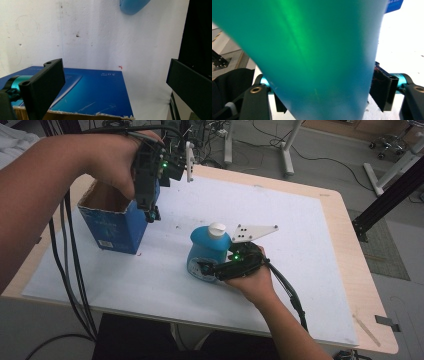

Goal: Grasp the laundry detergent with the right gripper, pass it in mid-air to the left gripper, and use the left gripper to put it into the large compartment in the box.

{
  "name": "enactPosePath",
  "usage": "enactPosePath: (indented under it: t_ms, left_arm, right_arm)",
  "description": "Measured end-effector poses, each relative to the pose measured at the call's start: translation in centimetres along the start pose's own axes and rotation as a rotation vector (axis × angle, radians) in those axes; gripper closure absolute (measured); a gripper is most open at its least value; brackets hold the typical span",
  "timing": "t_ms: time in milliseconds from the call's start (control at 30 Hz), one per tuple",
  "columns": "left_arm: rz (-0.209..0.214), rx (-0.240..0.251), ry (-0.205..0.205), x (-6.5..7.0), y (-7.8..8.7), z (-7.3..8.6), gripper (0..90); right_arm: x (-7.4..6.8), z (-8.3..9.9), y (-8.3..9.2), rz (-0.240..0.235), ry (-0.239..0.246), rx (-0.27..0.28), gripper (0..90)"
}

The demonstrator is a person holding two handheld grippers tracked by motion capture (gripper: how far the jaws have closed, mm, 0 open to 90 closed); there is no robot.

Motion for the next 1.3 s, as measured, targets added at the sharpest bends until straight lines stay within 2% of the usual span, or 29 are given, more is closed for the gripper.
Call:
enactPosePath:
  t_ms: [67, 333, 633, 767, 1067, 1200, 1300]
  left_arm:
    - [-0.001, -0.002, 0.001, 0.0, 0.0, 0.0, 1.8]
    - [0.002, -0.011, 0.004, 0.0, -0.1, 0.0, 1.8]
    - [0.015, -0.034, 0.004, 0.2, -0.7, -0.4, 1.8]
    - [0.017, -0.031, 0.004, 0.4, -0.7, -0.8, 1.8]
    - [0.02, -0.012, -0.026, 1.4, -0.2, -1.9, 1.8]
    - [0.017, -0.01, -0.041, 1.8, 0.0, -2.4, 1.8]
    - [0.02, -0.009, -0.049, 2.0, 0.2, -2.8, 1.8]
  right_arm:
    - [0.0, 0.1, 0.0, 0.007, 0.008, -0.004, 33.5]
    - [-0.1, 0.1, -0.1, 0.009, 0.02, 0.001, 37.4]
    - [-0.3, -0.2, 0.1, 0.052, 0.104, 0.026, 44.3]
    - [-0.3, -0.3, 0.2, 0.055, 0.109, 0.018, 45.3]
    - [-0.5, -1.2, 1.2, 0.027, 0.136, -0.006, 47.4]
    - [-0.5, -1.8, 1.7, 0.004, 0.112, 0.032, 48.1]
    - [-0.6, -2.3, 2.0, -0.003, 0.12, 0.036, 48.3]
Point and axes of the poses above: each handheld gripper's, and its own axes: y roughly backward along the jaws, z roughly out of its underside, x roughly to its right, the point moved 8 cm from there along -y, roughly forward along the jaws
